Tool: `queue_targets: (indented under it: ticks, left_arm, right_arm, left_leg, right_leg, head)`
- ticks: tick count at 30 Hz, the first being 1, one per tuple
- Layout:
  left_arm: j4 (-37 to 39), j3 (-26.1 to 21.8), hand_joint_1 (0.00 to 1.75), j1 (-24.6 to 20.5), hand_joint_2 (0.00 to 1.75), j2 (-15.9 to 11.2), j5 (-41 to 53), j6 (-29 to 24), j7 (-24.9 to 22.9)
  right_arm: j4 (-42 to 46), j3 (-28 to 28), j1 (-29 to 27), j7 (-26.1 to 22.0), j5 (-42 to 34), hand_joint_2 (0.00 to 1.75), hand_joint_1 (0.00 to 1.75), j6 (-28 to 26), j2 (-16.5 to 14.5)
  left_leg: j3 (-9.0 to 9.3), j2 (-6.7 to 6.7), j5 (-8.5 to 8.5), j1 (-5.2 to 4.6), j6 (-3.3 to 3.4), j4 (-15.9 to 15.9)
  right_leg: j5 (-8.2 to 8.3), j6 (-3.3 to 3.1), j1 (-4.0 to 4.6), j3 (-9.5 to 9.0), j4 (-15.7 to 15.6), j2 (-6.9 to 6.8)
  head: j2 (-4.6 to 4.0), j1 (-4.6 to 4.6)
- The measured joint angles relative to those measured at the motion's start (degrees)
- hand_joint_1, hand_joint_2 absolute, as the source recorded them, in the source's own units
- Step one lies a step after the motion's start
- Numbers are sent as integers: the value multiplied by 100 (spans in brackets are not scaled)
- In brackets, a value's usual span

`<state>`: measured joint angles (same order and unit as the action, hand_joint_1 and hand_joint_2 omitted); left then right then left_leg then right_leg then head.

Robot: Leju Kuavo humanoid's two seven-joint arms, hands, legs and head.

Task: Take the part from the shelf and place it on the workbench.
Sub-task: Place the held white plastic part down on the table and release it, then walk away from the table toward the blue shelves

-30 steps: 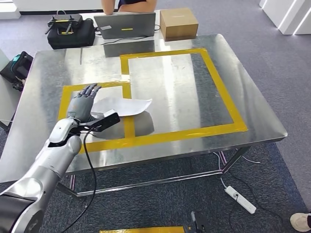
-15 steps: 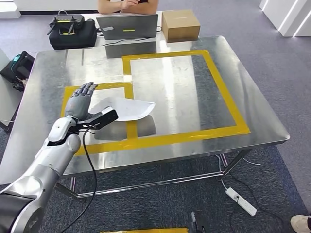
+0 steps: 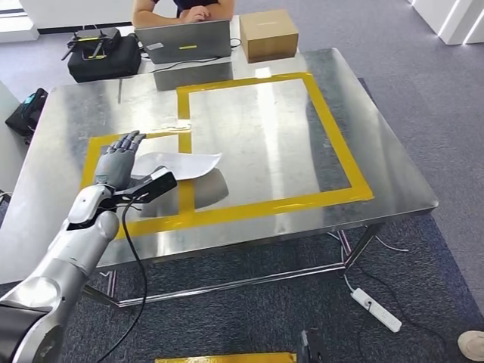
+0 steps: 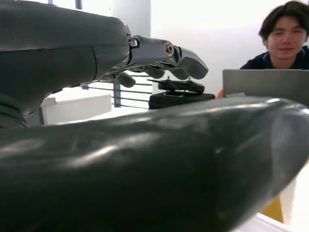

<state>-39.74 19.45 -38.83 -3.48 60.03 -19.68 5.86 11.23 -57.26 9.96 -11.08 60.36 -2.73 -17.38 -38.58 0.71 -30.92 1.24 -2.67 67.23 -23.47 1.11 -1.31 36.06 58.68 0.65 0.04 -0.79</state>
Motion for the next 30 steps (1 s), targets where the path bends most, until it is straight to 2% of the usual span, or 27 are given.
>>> queue_targets:
  ticks: [1, 2, 3, 4, 6, 7, 8, 9, 11, 12, 13, 14, 16, 17, 18, 19, 21, 22, 23, 24, 26, 27, 28, 30]
  left_arm:
    - [-3, -16, 0, 15, 0, -21, -5, 3, 0]
    - [-5, -30, 0, 34, 0, -38, -10, 6, 0]
    - [-7, -40, 0, 51, 0, -54, -15, 6, 0]
    - [-14, -48, 0, 63, 0, -70, -19, 6, 0]
    - [-42, -55, 0, 59, 0, -87, -23, 5, 1]
    - [-60, -56, 0, 53, 0, -89, -23, 5, 2]
    - [-74, -59, 0, 47, 0, -90, -23, 4, 2]
    - [-84, -61, 0, 45, 0, -92, -24, 3, 2]
    - [-89, -66, 0, 56, 0, -95, -25, 3, 2]
    - [-89, -67, 0, 60, 0, -95, -25, 3, 2]
    - [-89, -68, 0, 62, 0, -94, -24, 3, 2]
    - [-89, -73, 0, 61, 0, -97, -23, 3, 2]
    - [-89, -86, 0, 67, 0, -108, -21, 1, 2]
    - [-89, -92, 0, 76, 0, -114, -20, -1, 2]
    - [-89, -96, 0, 88, 0, -120, -18, -3, 3]
    - [-89, -99, 0, 98, 0, -128, -15, -5, 4]
    - [-89, -113, 0, 107, 0, -145, -8, -16, 8]
    - [-89, -126, 0, 106, 0, -160, -6, -23, 10]
    - [-89, -142, 0, 104, 0, -172, -6, -30, 13]
    - [-89, -156, 0, 104, 0, -184, -6, -34, 16]
    - [-89, -179, 0, 119, 0, -209, -8, -37, 24]
    - [-89, -187, 0, 134, 0, -228, -10, -36, 29]
    - [-89, -196, 0, 150, 0, -251, -14, -36, 33]
    - [-90, -212, 0, 171, 0, -294, -24, -36, 37]
  right_arm:
    - [0, 0, -5, -2, -8, 0, 0, 0, 4]
    - [0, -1, -8, -4, -16, 0, 0, 0, 7]
    - [0, -1, -9, -5, -24, 0, 0, 0, 11]
    - [0, -1, -8, -5, -30, 0, 0, 0, 14]
    - [1, -1, -3, -5, -33, 0, 0, 1, 16]
    - [2, -1, -1, -7, -34, 0, 0, 1, 17]
    - [3, -1, 0, -9, -35, 0, 0, 1, 19]
    - [4, -1, 0, -11, -36, 0, 0, 1, 21]
    - [4, -1, -9, -14, -42, 0, 0, -1, 28]
    - [4, -1, -14, -15, -46, 0, 0, -2, 32]
    - [4, -1, -16, -15, -52, 0, 0, -4, 37]
    - [4, -1, -14, -16, -60, 0, 0, -7, 41]
    - [4, -1, -11, -16, -73, 0, 0, -13, 52]
    - [4, -1, -11, -15, -78, 0, 0, -15, 60]
    - [4, -1, -12, -15, -81, 0, 0, -18, 67]
    - [4, -1, -11, -15, -83, 0, 0, -19, 73]
    - [5, -1, -4, -18, -88, 0, 0, -20, 83]
    - [6, 0, 2, -23, -92, 0, 0, -20, 87]
    - [7, 1, 5, -30, -96, 0, 0, -20, 91]
    - [8, 1, 5, -36, -100, 0, 0, -19, 95]
    - [8, 1, -5, -43, -116, 0, 0, -20, 99]
    - [8, 1, -5, -43, -126, 0, 0, -20, 101]
    - [9, 0, -2, -45, -136, 0, 0, -19, 104]
    - [12, -1, -4, -47, -146, 0, 0, -15, 107]
  left_leg:
    - [-127, 0, -171, -1, -3, 364]
    - [-183, 0, -244, -1, 0, 583]
    - [-137, -1, -208, -1, 7, 593]
    - [16, -2, -86, -1, 17, 397]
    - [527, -14, 180, 1, 32, -395]
    - [732, -13, 261, -7, 46, -723]
    - [850, -11, 286, -14, 64, -934]
    - [874, -5, 284, -27, 89, -1009]
    - [803, 0, 356, -38, 169, -1009]
    - [762, -3, 404, -38, 213, -1007]
    - [715, -7, 459, -34, 257, -1012]
    - [659, -10, 516, -34, 292, -1015]
    - [524, -11, 628, -53, 338, -1013]
    - [450, -10, 684, -68, 349, -1011]
    - [379, -9, 738, -81, 352, -1008]
    - [312, -6, 789, -93, 350, -1006]
    - [199, -2, 887, -108, 328, -1002]
    - [156, -3, 933, -116, 306, -1001]
    - [129, -5, 980, -119, 279, -1003]
    - [109, -9, 1024, -117, 250, -1007]
    - [83, -10, 1111, -101, 182, -1030]
    - [52, -10, 1071, -95, 150, -1007]
    - [-2, -10, 939, -91, 118, -908]
    - [-187, -12, 414, -83, 67, -362]
  right_leg:
    - [29, -14, 7, 38, 1, -5]
    - [62, -22, 14, 78, 1, -10]
    - [98, -21, 17, 117, 2, -12]
    - [137, -14, 18, 159, 3, -15]
    - [213, 28, 19, 233, 7, -17]
    - [252, 59, 25, 262, 7, -16]
    - [290, 96, 32, 280, 7, -15]
    - [333, 133, 37, 291, -3, -14]
    - [395, 207, 27, 306, -34, -12]
    - [330, 237, 19, 343, -1, -17]
    - [165, 261, 17, 404, 128, -21]
    - [-91, 275, 18, 495, 391, -28]
    - [-614, 286, 27, 695, 1168, -31]
    - [-742, 281, 32, 739, 1483, -31]
    - [-752, 266, 43, 700, 1623, -31]
    - [-662, 239, 58, 555, 1539, -30]
    - [-473, 153, 103, 14, 856, -26]
    - [-453, 114, 122, -266, 454, -24]
    - [-466, 84, 144, -459, 160, -19]
    - [-500, 66, 161, -550, -5, -15]
    - [-422, 21, 170, -526, -62, -19]
    - [-363, -21, 160, -488, -86, -28]
    - [-285, -66, 147, -437, -110, -36]
    - [-136, -116, 131, -302, -141, -42]
  head:
    - [0, -2]
    - [0, -2]
    - [0, -2]
    - [0, -3]
    - [0, -4]
    - [0, -2]
    - [0, -2]
    - [1, -8]
    - [1, -20]
    - [1, -18]
    - [0, -11]
    - [0, -3]
    - [0, 4]
    - [0, 4]
    - [0, 3]
    - [0, 3]
    - [0, 2]
    - [0, -2]
    - [0, -4]
    - [0, -4]
    - [0, 2]
    - [0, -2]
    - [0, -15]
    - [0, -39]
